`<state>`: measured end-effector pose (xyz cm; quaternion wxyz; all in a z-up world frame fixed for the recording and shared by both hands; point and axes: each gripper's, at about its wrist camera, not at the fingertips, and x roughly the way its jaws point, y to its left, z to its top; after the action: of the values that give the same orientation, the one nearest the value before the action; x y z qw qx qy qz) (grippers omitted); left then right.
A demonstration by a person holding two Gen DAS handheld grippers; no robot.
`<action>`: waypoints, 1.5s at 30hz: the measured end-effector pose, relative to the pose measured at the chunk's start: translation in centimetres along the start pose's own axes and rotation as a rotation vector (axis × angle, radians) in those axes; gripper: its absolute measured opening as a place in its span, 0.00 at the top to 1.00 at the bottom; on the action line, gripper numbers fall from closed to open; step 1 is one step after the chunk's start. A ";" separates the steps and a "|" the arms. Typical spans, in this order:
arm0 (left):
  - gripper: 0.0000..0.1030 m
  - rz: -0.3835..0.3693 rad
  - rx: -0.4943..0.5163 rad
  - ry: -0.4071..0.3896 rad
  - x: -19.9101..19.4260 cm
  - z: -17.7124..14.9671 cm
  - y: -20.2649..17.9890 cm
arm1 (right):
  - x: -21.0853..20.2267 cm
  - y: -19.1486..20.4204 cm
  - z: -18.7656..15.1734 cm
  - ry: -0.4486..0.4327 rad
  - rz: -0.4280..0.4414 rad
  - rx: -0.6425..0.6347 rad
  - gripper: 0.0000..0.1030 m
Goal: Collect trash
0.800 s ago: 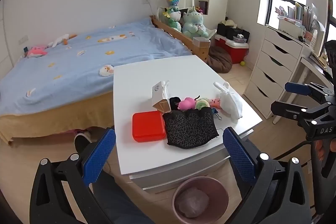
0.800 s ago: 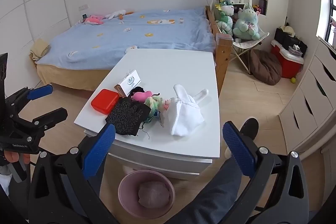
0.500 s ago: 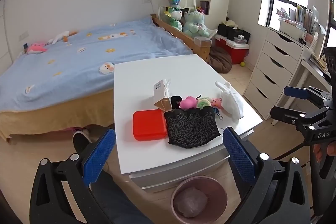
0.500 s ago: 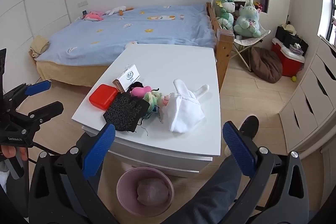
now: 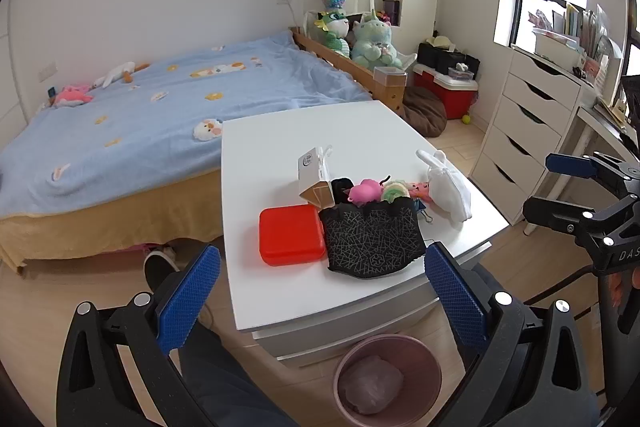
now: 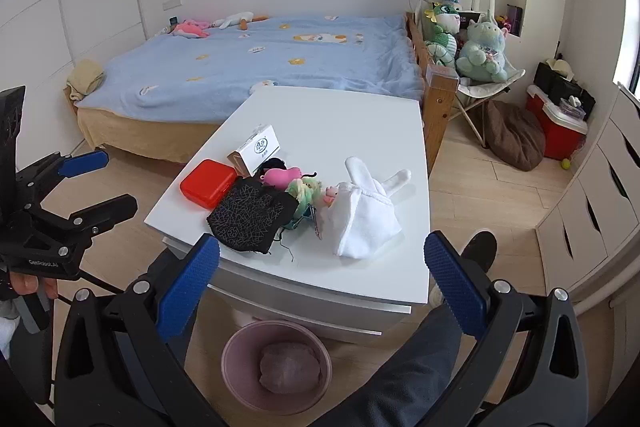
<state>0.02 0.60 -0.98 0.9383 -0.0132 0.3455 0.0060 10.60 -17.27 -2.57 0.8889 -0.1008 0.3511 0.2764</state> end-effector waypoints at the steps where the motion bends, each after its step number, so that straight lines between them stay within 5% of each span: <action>1: 0.05 -0.020 -0.002 0.002 0.0 0.0 0.0 | 0.0 -0.1 0.0 -0.001 0.001 0.004 0.03; 6: 0.05 -0.089 0.011 0.017 0.0 0.0 -0.3 | -0.1 -0.3 0.0 -0.001 0.001 0.012 0.03; 45: 0.05 -0.047 -0.023 0.007 0.0 0.0 0.4 | 0.0 -0.8 -0.1 0.010 -0.007 0.025 0.03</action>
<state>-0.02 1.02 -1.01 0.9368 -0.0321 0.3481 -0.0120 11.00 -17.98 -2.68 0.8892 -0.0920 0.3588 0.2685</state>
